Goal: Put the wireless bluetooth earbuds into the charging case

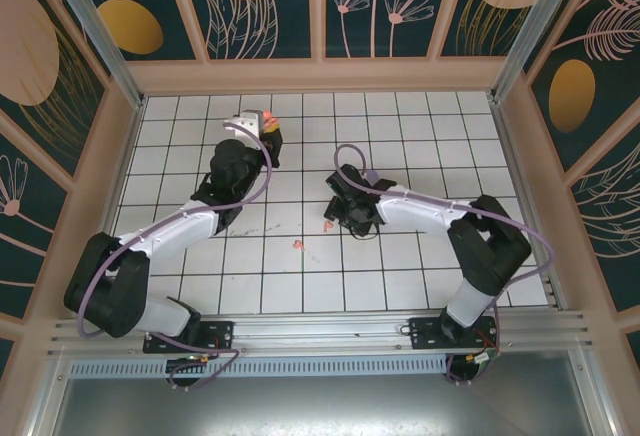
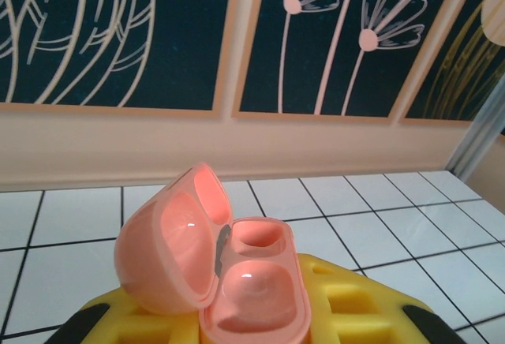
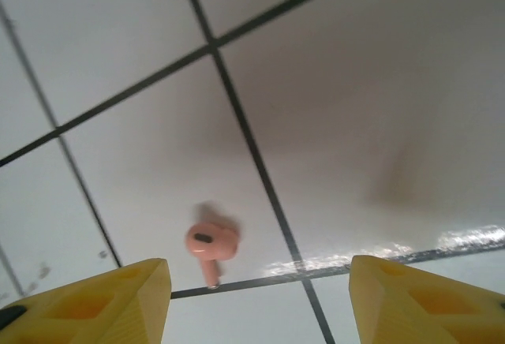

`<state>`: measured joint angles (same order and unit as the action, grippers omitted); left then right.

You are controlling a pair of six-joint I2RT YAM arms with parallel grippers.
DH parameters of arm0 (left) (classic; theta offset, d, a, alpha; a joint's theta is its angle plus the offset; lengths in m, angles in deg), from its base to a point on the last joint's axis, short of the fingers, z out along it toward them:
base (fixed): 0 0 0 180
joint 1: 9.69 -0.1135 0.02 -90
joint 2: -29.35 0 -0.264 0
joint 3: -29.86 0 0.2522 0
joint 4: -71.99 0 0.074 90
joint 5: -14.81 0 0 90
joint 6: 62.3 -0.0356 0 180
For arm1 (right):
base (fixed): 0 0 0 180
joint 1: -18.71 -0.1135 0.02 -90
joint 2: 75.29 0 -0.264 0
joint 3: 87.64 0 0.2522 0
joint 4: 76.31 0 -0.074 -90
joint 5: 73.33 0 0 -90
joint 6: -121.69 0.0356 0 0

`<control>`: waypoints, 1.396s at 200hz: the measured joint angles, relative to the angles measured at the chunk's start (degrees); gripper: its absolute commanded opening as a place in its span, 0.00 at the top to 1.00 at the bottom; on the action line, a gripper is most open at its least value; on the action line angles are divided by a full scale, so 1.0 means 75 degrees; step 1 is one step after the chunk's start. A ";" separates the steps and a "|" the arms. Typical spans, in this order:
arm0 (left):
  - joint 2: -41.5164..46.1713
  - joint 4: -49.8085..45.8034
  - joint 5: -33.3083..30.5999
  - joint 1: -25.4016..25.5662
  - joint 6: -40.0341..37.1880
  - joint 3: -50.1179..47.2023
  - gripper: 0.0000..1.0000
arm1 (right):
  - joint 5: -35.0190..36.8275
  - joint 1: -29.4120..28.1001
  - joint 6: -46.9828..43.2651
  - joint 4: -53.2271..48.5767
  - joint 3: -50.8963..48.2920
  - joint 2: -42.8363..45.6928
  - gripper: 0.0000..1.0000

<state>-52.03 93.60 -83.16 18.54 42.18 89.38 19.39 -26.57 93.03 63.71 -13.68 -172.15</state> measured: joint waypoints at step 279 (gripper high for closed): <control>0.0000 0.0452 0.0402 -0.0580 0.0146 -0.0318 1.00 | -0.0160 -0.0408 0.0417 -0.1693 0.2594 -0.2416 0.59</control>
<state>-52.03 96.99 -80.14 14.19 43.27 87.00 18.19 -29.63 96.15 51.01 5.77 -190.27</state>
